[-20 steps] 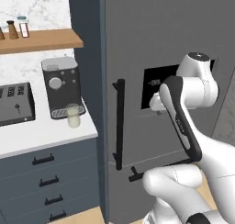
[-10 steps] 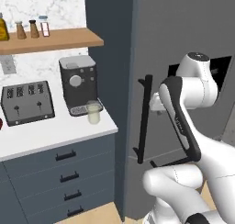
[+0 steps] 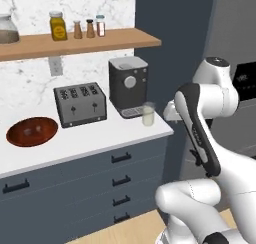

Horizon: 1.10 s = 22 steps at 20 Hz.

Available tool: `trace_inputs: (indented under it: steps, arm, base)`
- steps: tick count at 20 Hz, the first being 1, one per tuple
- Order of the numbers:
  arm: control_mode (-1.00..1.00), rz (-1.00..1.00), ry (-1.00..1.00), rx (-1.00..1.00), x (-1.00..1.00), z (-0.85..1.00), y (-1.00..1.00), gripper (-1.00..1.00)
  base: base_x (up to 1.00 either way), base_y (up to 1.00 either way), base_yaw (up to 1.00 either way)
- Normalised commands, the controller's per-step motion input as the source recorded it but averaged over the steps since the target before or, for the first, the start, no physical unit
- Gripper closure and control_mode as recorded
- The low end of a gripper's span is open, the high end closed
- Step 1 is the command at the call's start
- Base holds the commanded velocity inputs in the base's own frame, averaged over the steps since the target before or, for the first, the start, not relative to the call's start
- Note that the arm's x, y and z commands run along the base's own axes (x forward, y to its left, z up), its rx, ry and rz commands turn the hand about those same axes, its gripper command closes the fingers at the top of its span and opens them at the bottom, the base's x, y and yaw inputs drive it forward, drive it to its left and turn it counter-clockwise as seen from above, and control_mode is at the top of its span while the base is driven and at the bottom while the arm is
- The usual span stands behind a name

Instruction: Grab a lemon wedge from the fridge and one ice cube from the ice bowl, and put them in the glass of lemonade.

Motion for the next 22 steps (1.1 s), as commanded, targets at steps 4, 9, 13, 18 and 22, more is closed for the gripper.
trace_inputs:
  steps: [4,9,13,18,22]
  arm:
    - [1.0,0.0,0.0,0.0,0.0,0.0,0.0,-1.0]
    - [1.0,0.0,0.0,0.0,0.0,0.0,0.0,-1.0]
    - [1.0,0.0,0.0,0.0,0.0,0.0,0.0,-1.0]
    - [1.0,0.0,0.0,0.0,0.0,0.0,0.0,-1.0]
    - [1.0,0.0,0.0,0.0,0.0,0.0,0.0,-1.0]
  base:
    - [0.33,0.36,0.0]
    - [0.45,0.05,0.0]
    - [0.58,0.32,-0.03]
    - [0.3,0.49,-0.13]
    - [0.36,0.28,-0.08]
